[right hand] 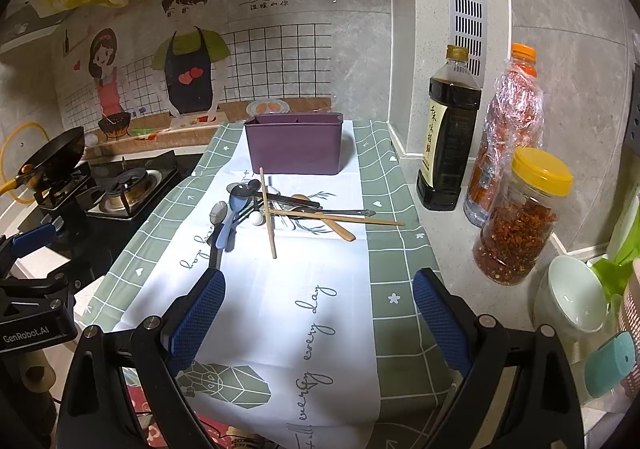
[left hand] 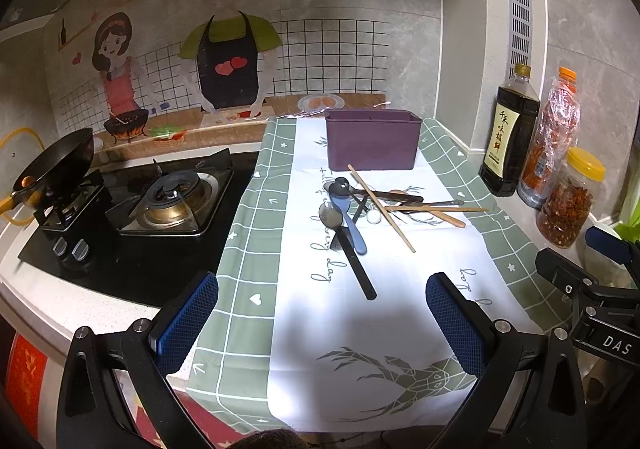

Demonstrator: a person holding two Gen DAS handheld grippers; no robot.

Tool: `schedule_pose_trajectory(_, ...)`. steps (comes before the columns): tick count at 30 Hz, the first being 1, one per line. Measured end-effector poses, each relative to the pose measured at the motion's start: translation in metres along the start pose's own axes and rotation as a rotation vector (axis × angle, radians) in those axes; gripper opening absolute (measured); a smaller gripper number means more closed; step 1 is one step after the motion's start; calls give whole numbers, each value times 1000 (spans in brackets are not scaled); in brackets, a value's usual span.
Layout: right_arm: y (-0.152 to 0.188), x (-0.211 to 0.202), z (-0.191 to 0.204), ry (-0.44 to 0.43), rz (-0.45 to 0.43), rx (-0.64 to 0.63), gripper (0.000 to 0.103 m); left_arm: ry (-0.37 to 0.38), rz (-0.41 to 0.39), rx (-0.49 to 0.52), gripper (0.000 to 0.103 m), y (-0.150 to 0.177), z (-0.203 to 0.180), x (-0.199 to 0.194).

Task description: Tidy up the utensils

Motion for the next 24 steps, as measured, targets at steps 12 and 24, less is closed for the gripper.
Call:
schedule_pose_trajectory(12, 0, 4, -2, -2, 7, 3, 94, 0, 7, 4, 103, 3, -1, 3)
schedule_pose_trajectory(24, -3, 17, -8, -7, 25, 8, 94, -10, 44, 13, 103, -7, -6, 25)
Point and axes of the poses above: each gripper's, at about its wrist camera, not at the fingertips, and x roughly the way its jaws point, z to its left, y to its underside, the point moved 6 cm from there along x, roughly the way its jaws point, and after that the axes turned 15 degrees about -x, right-handed, at the moved point
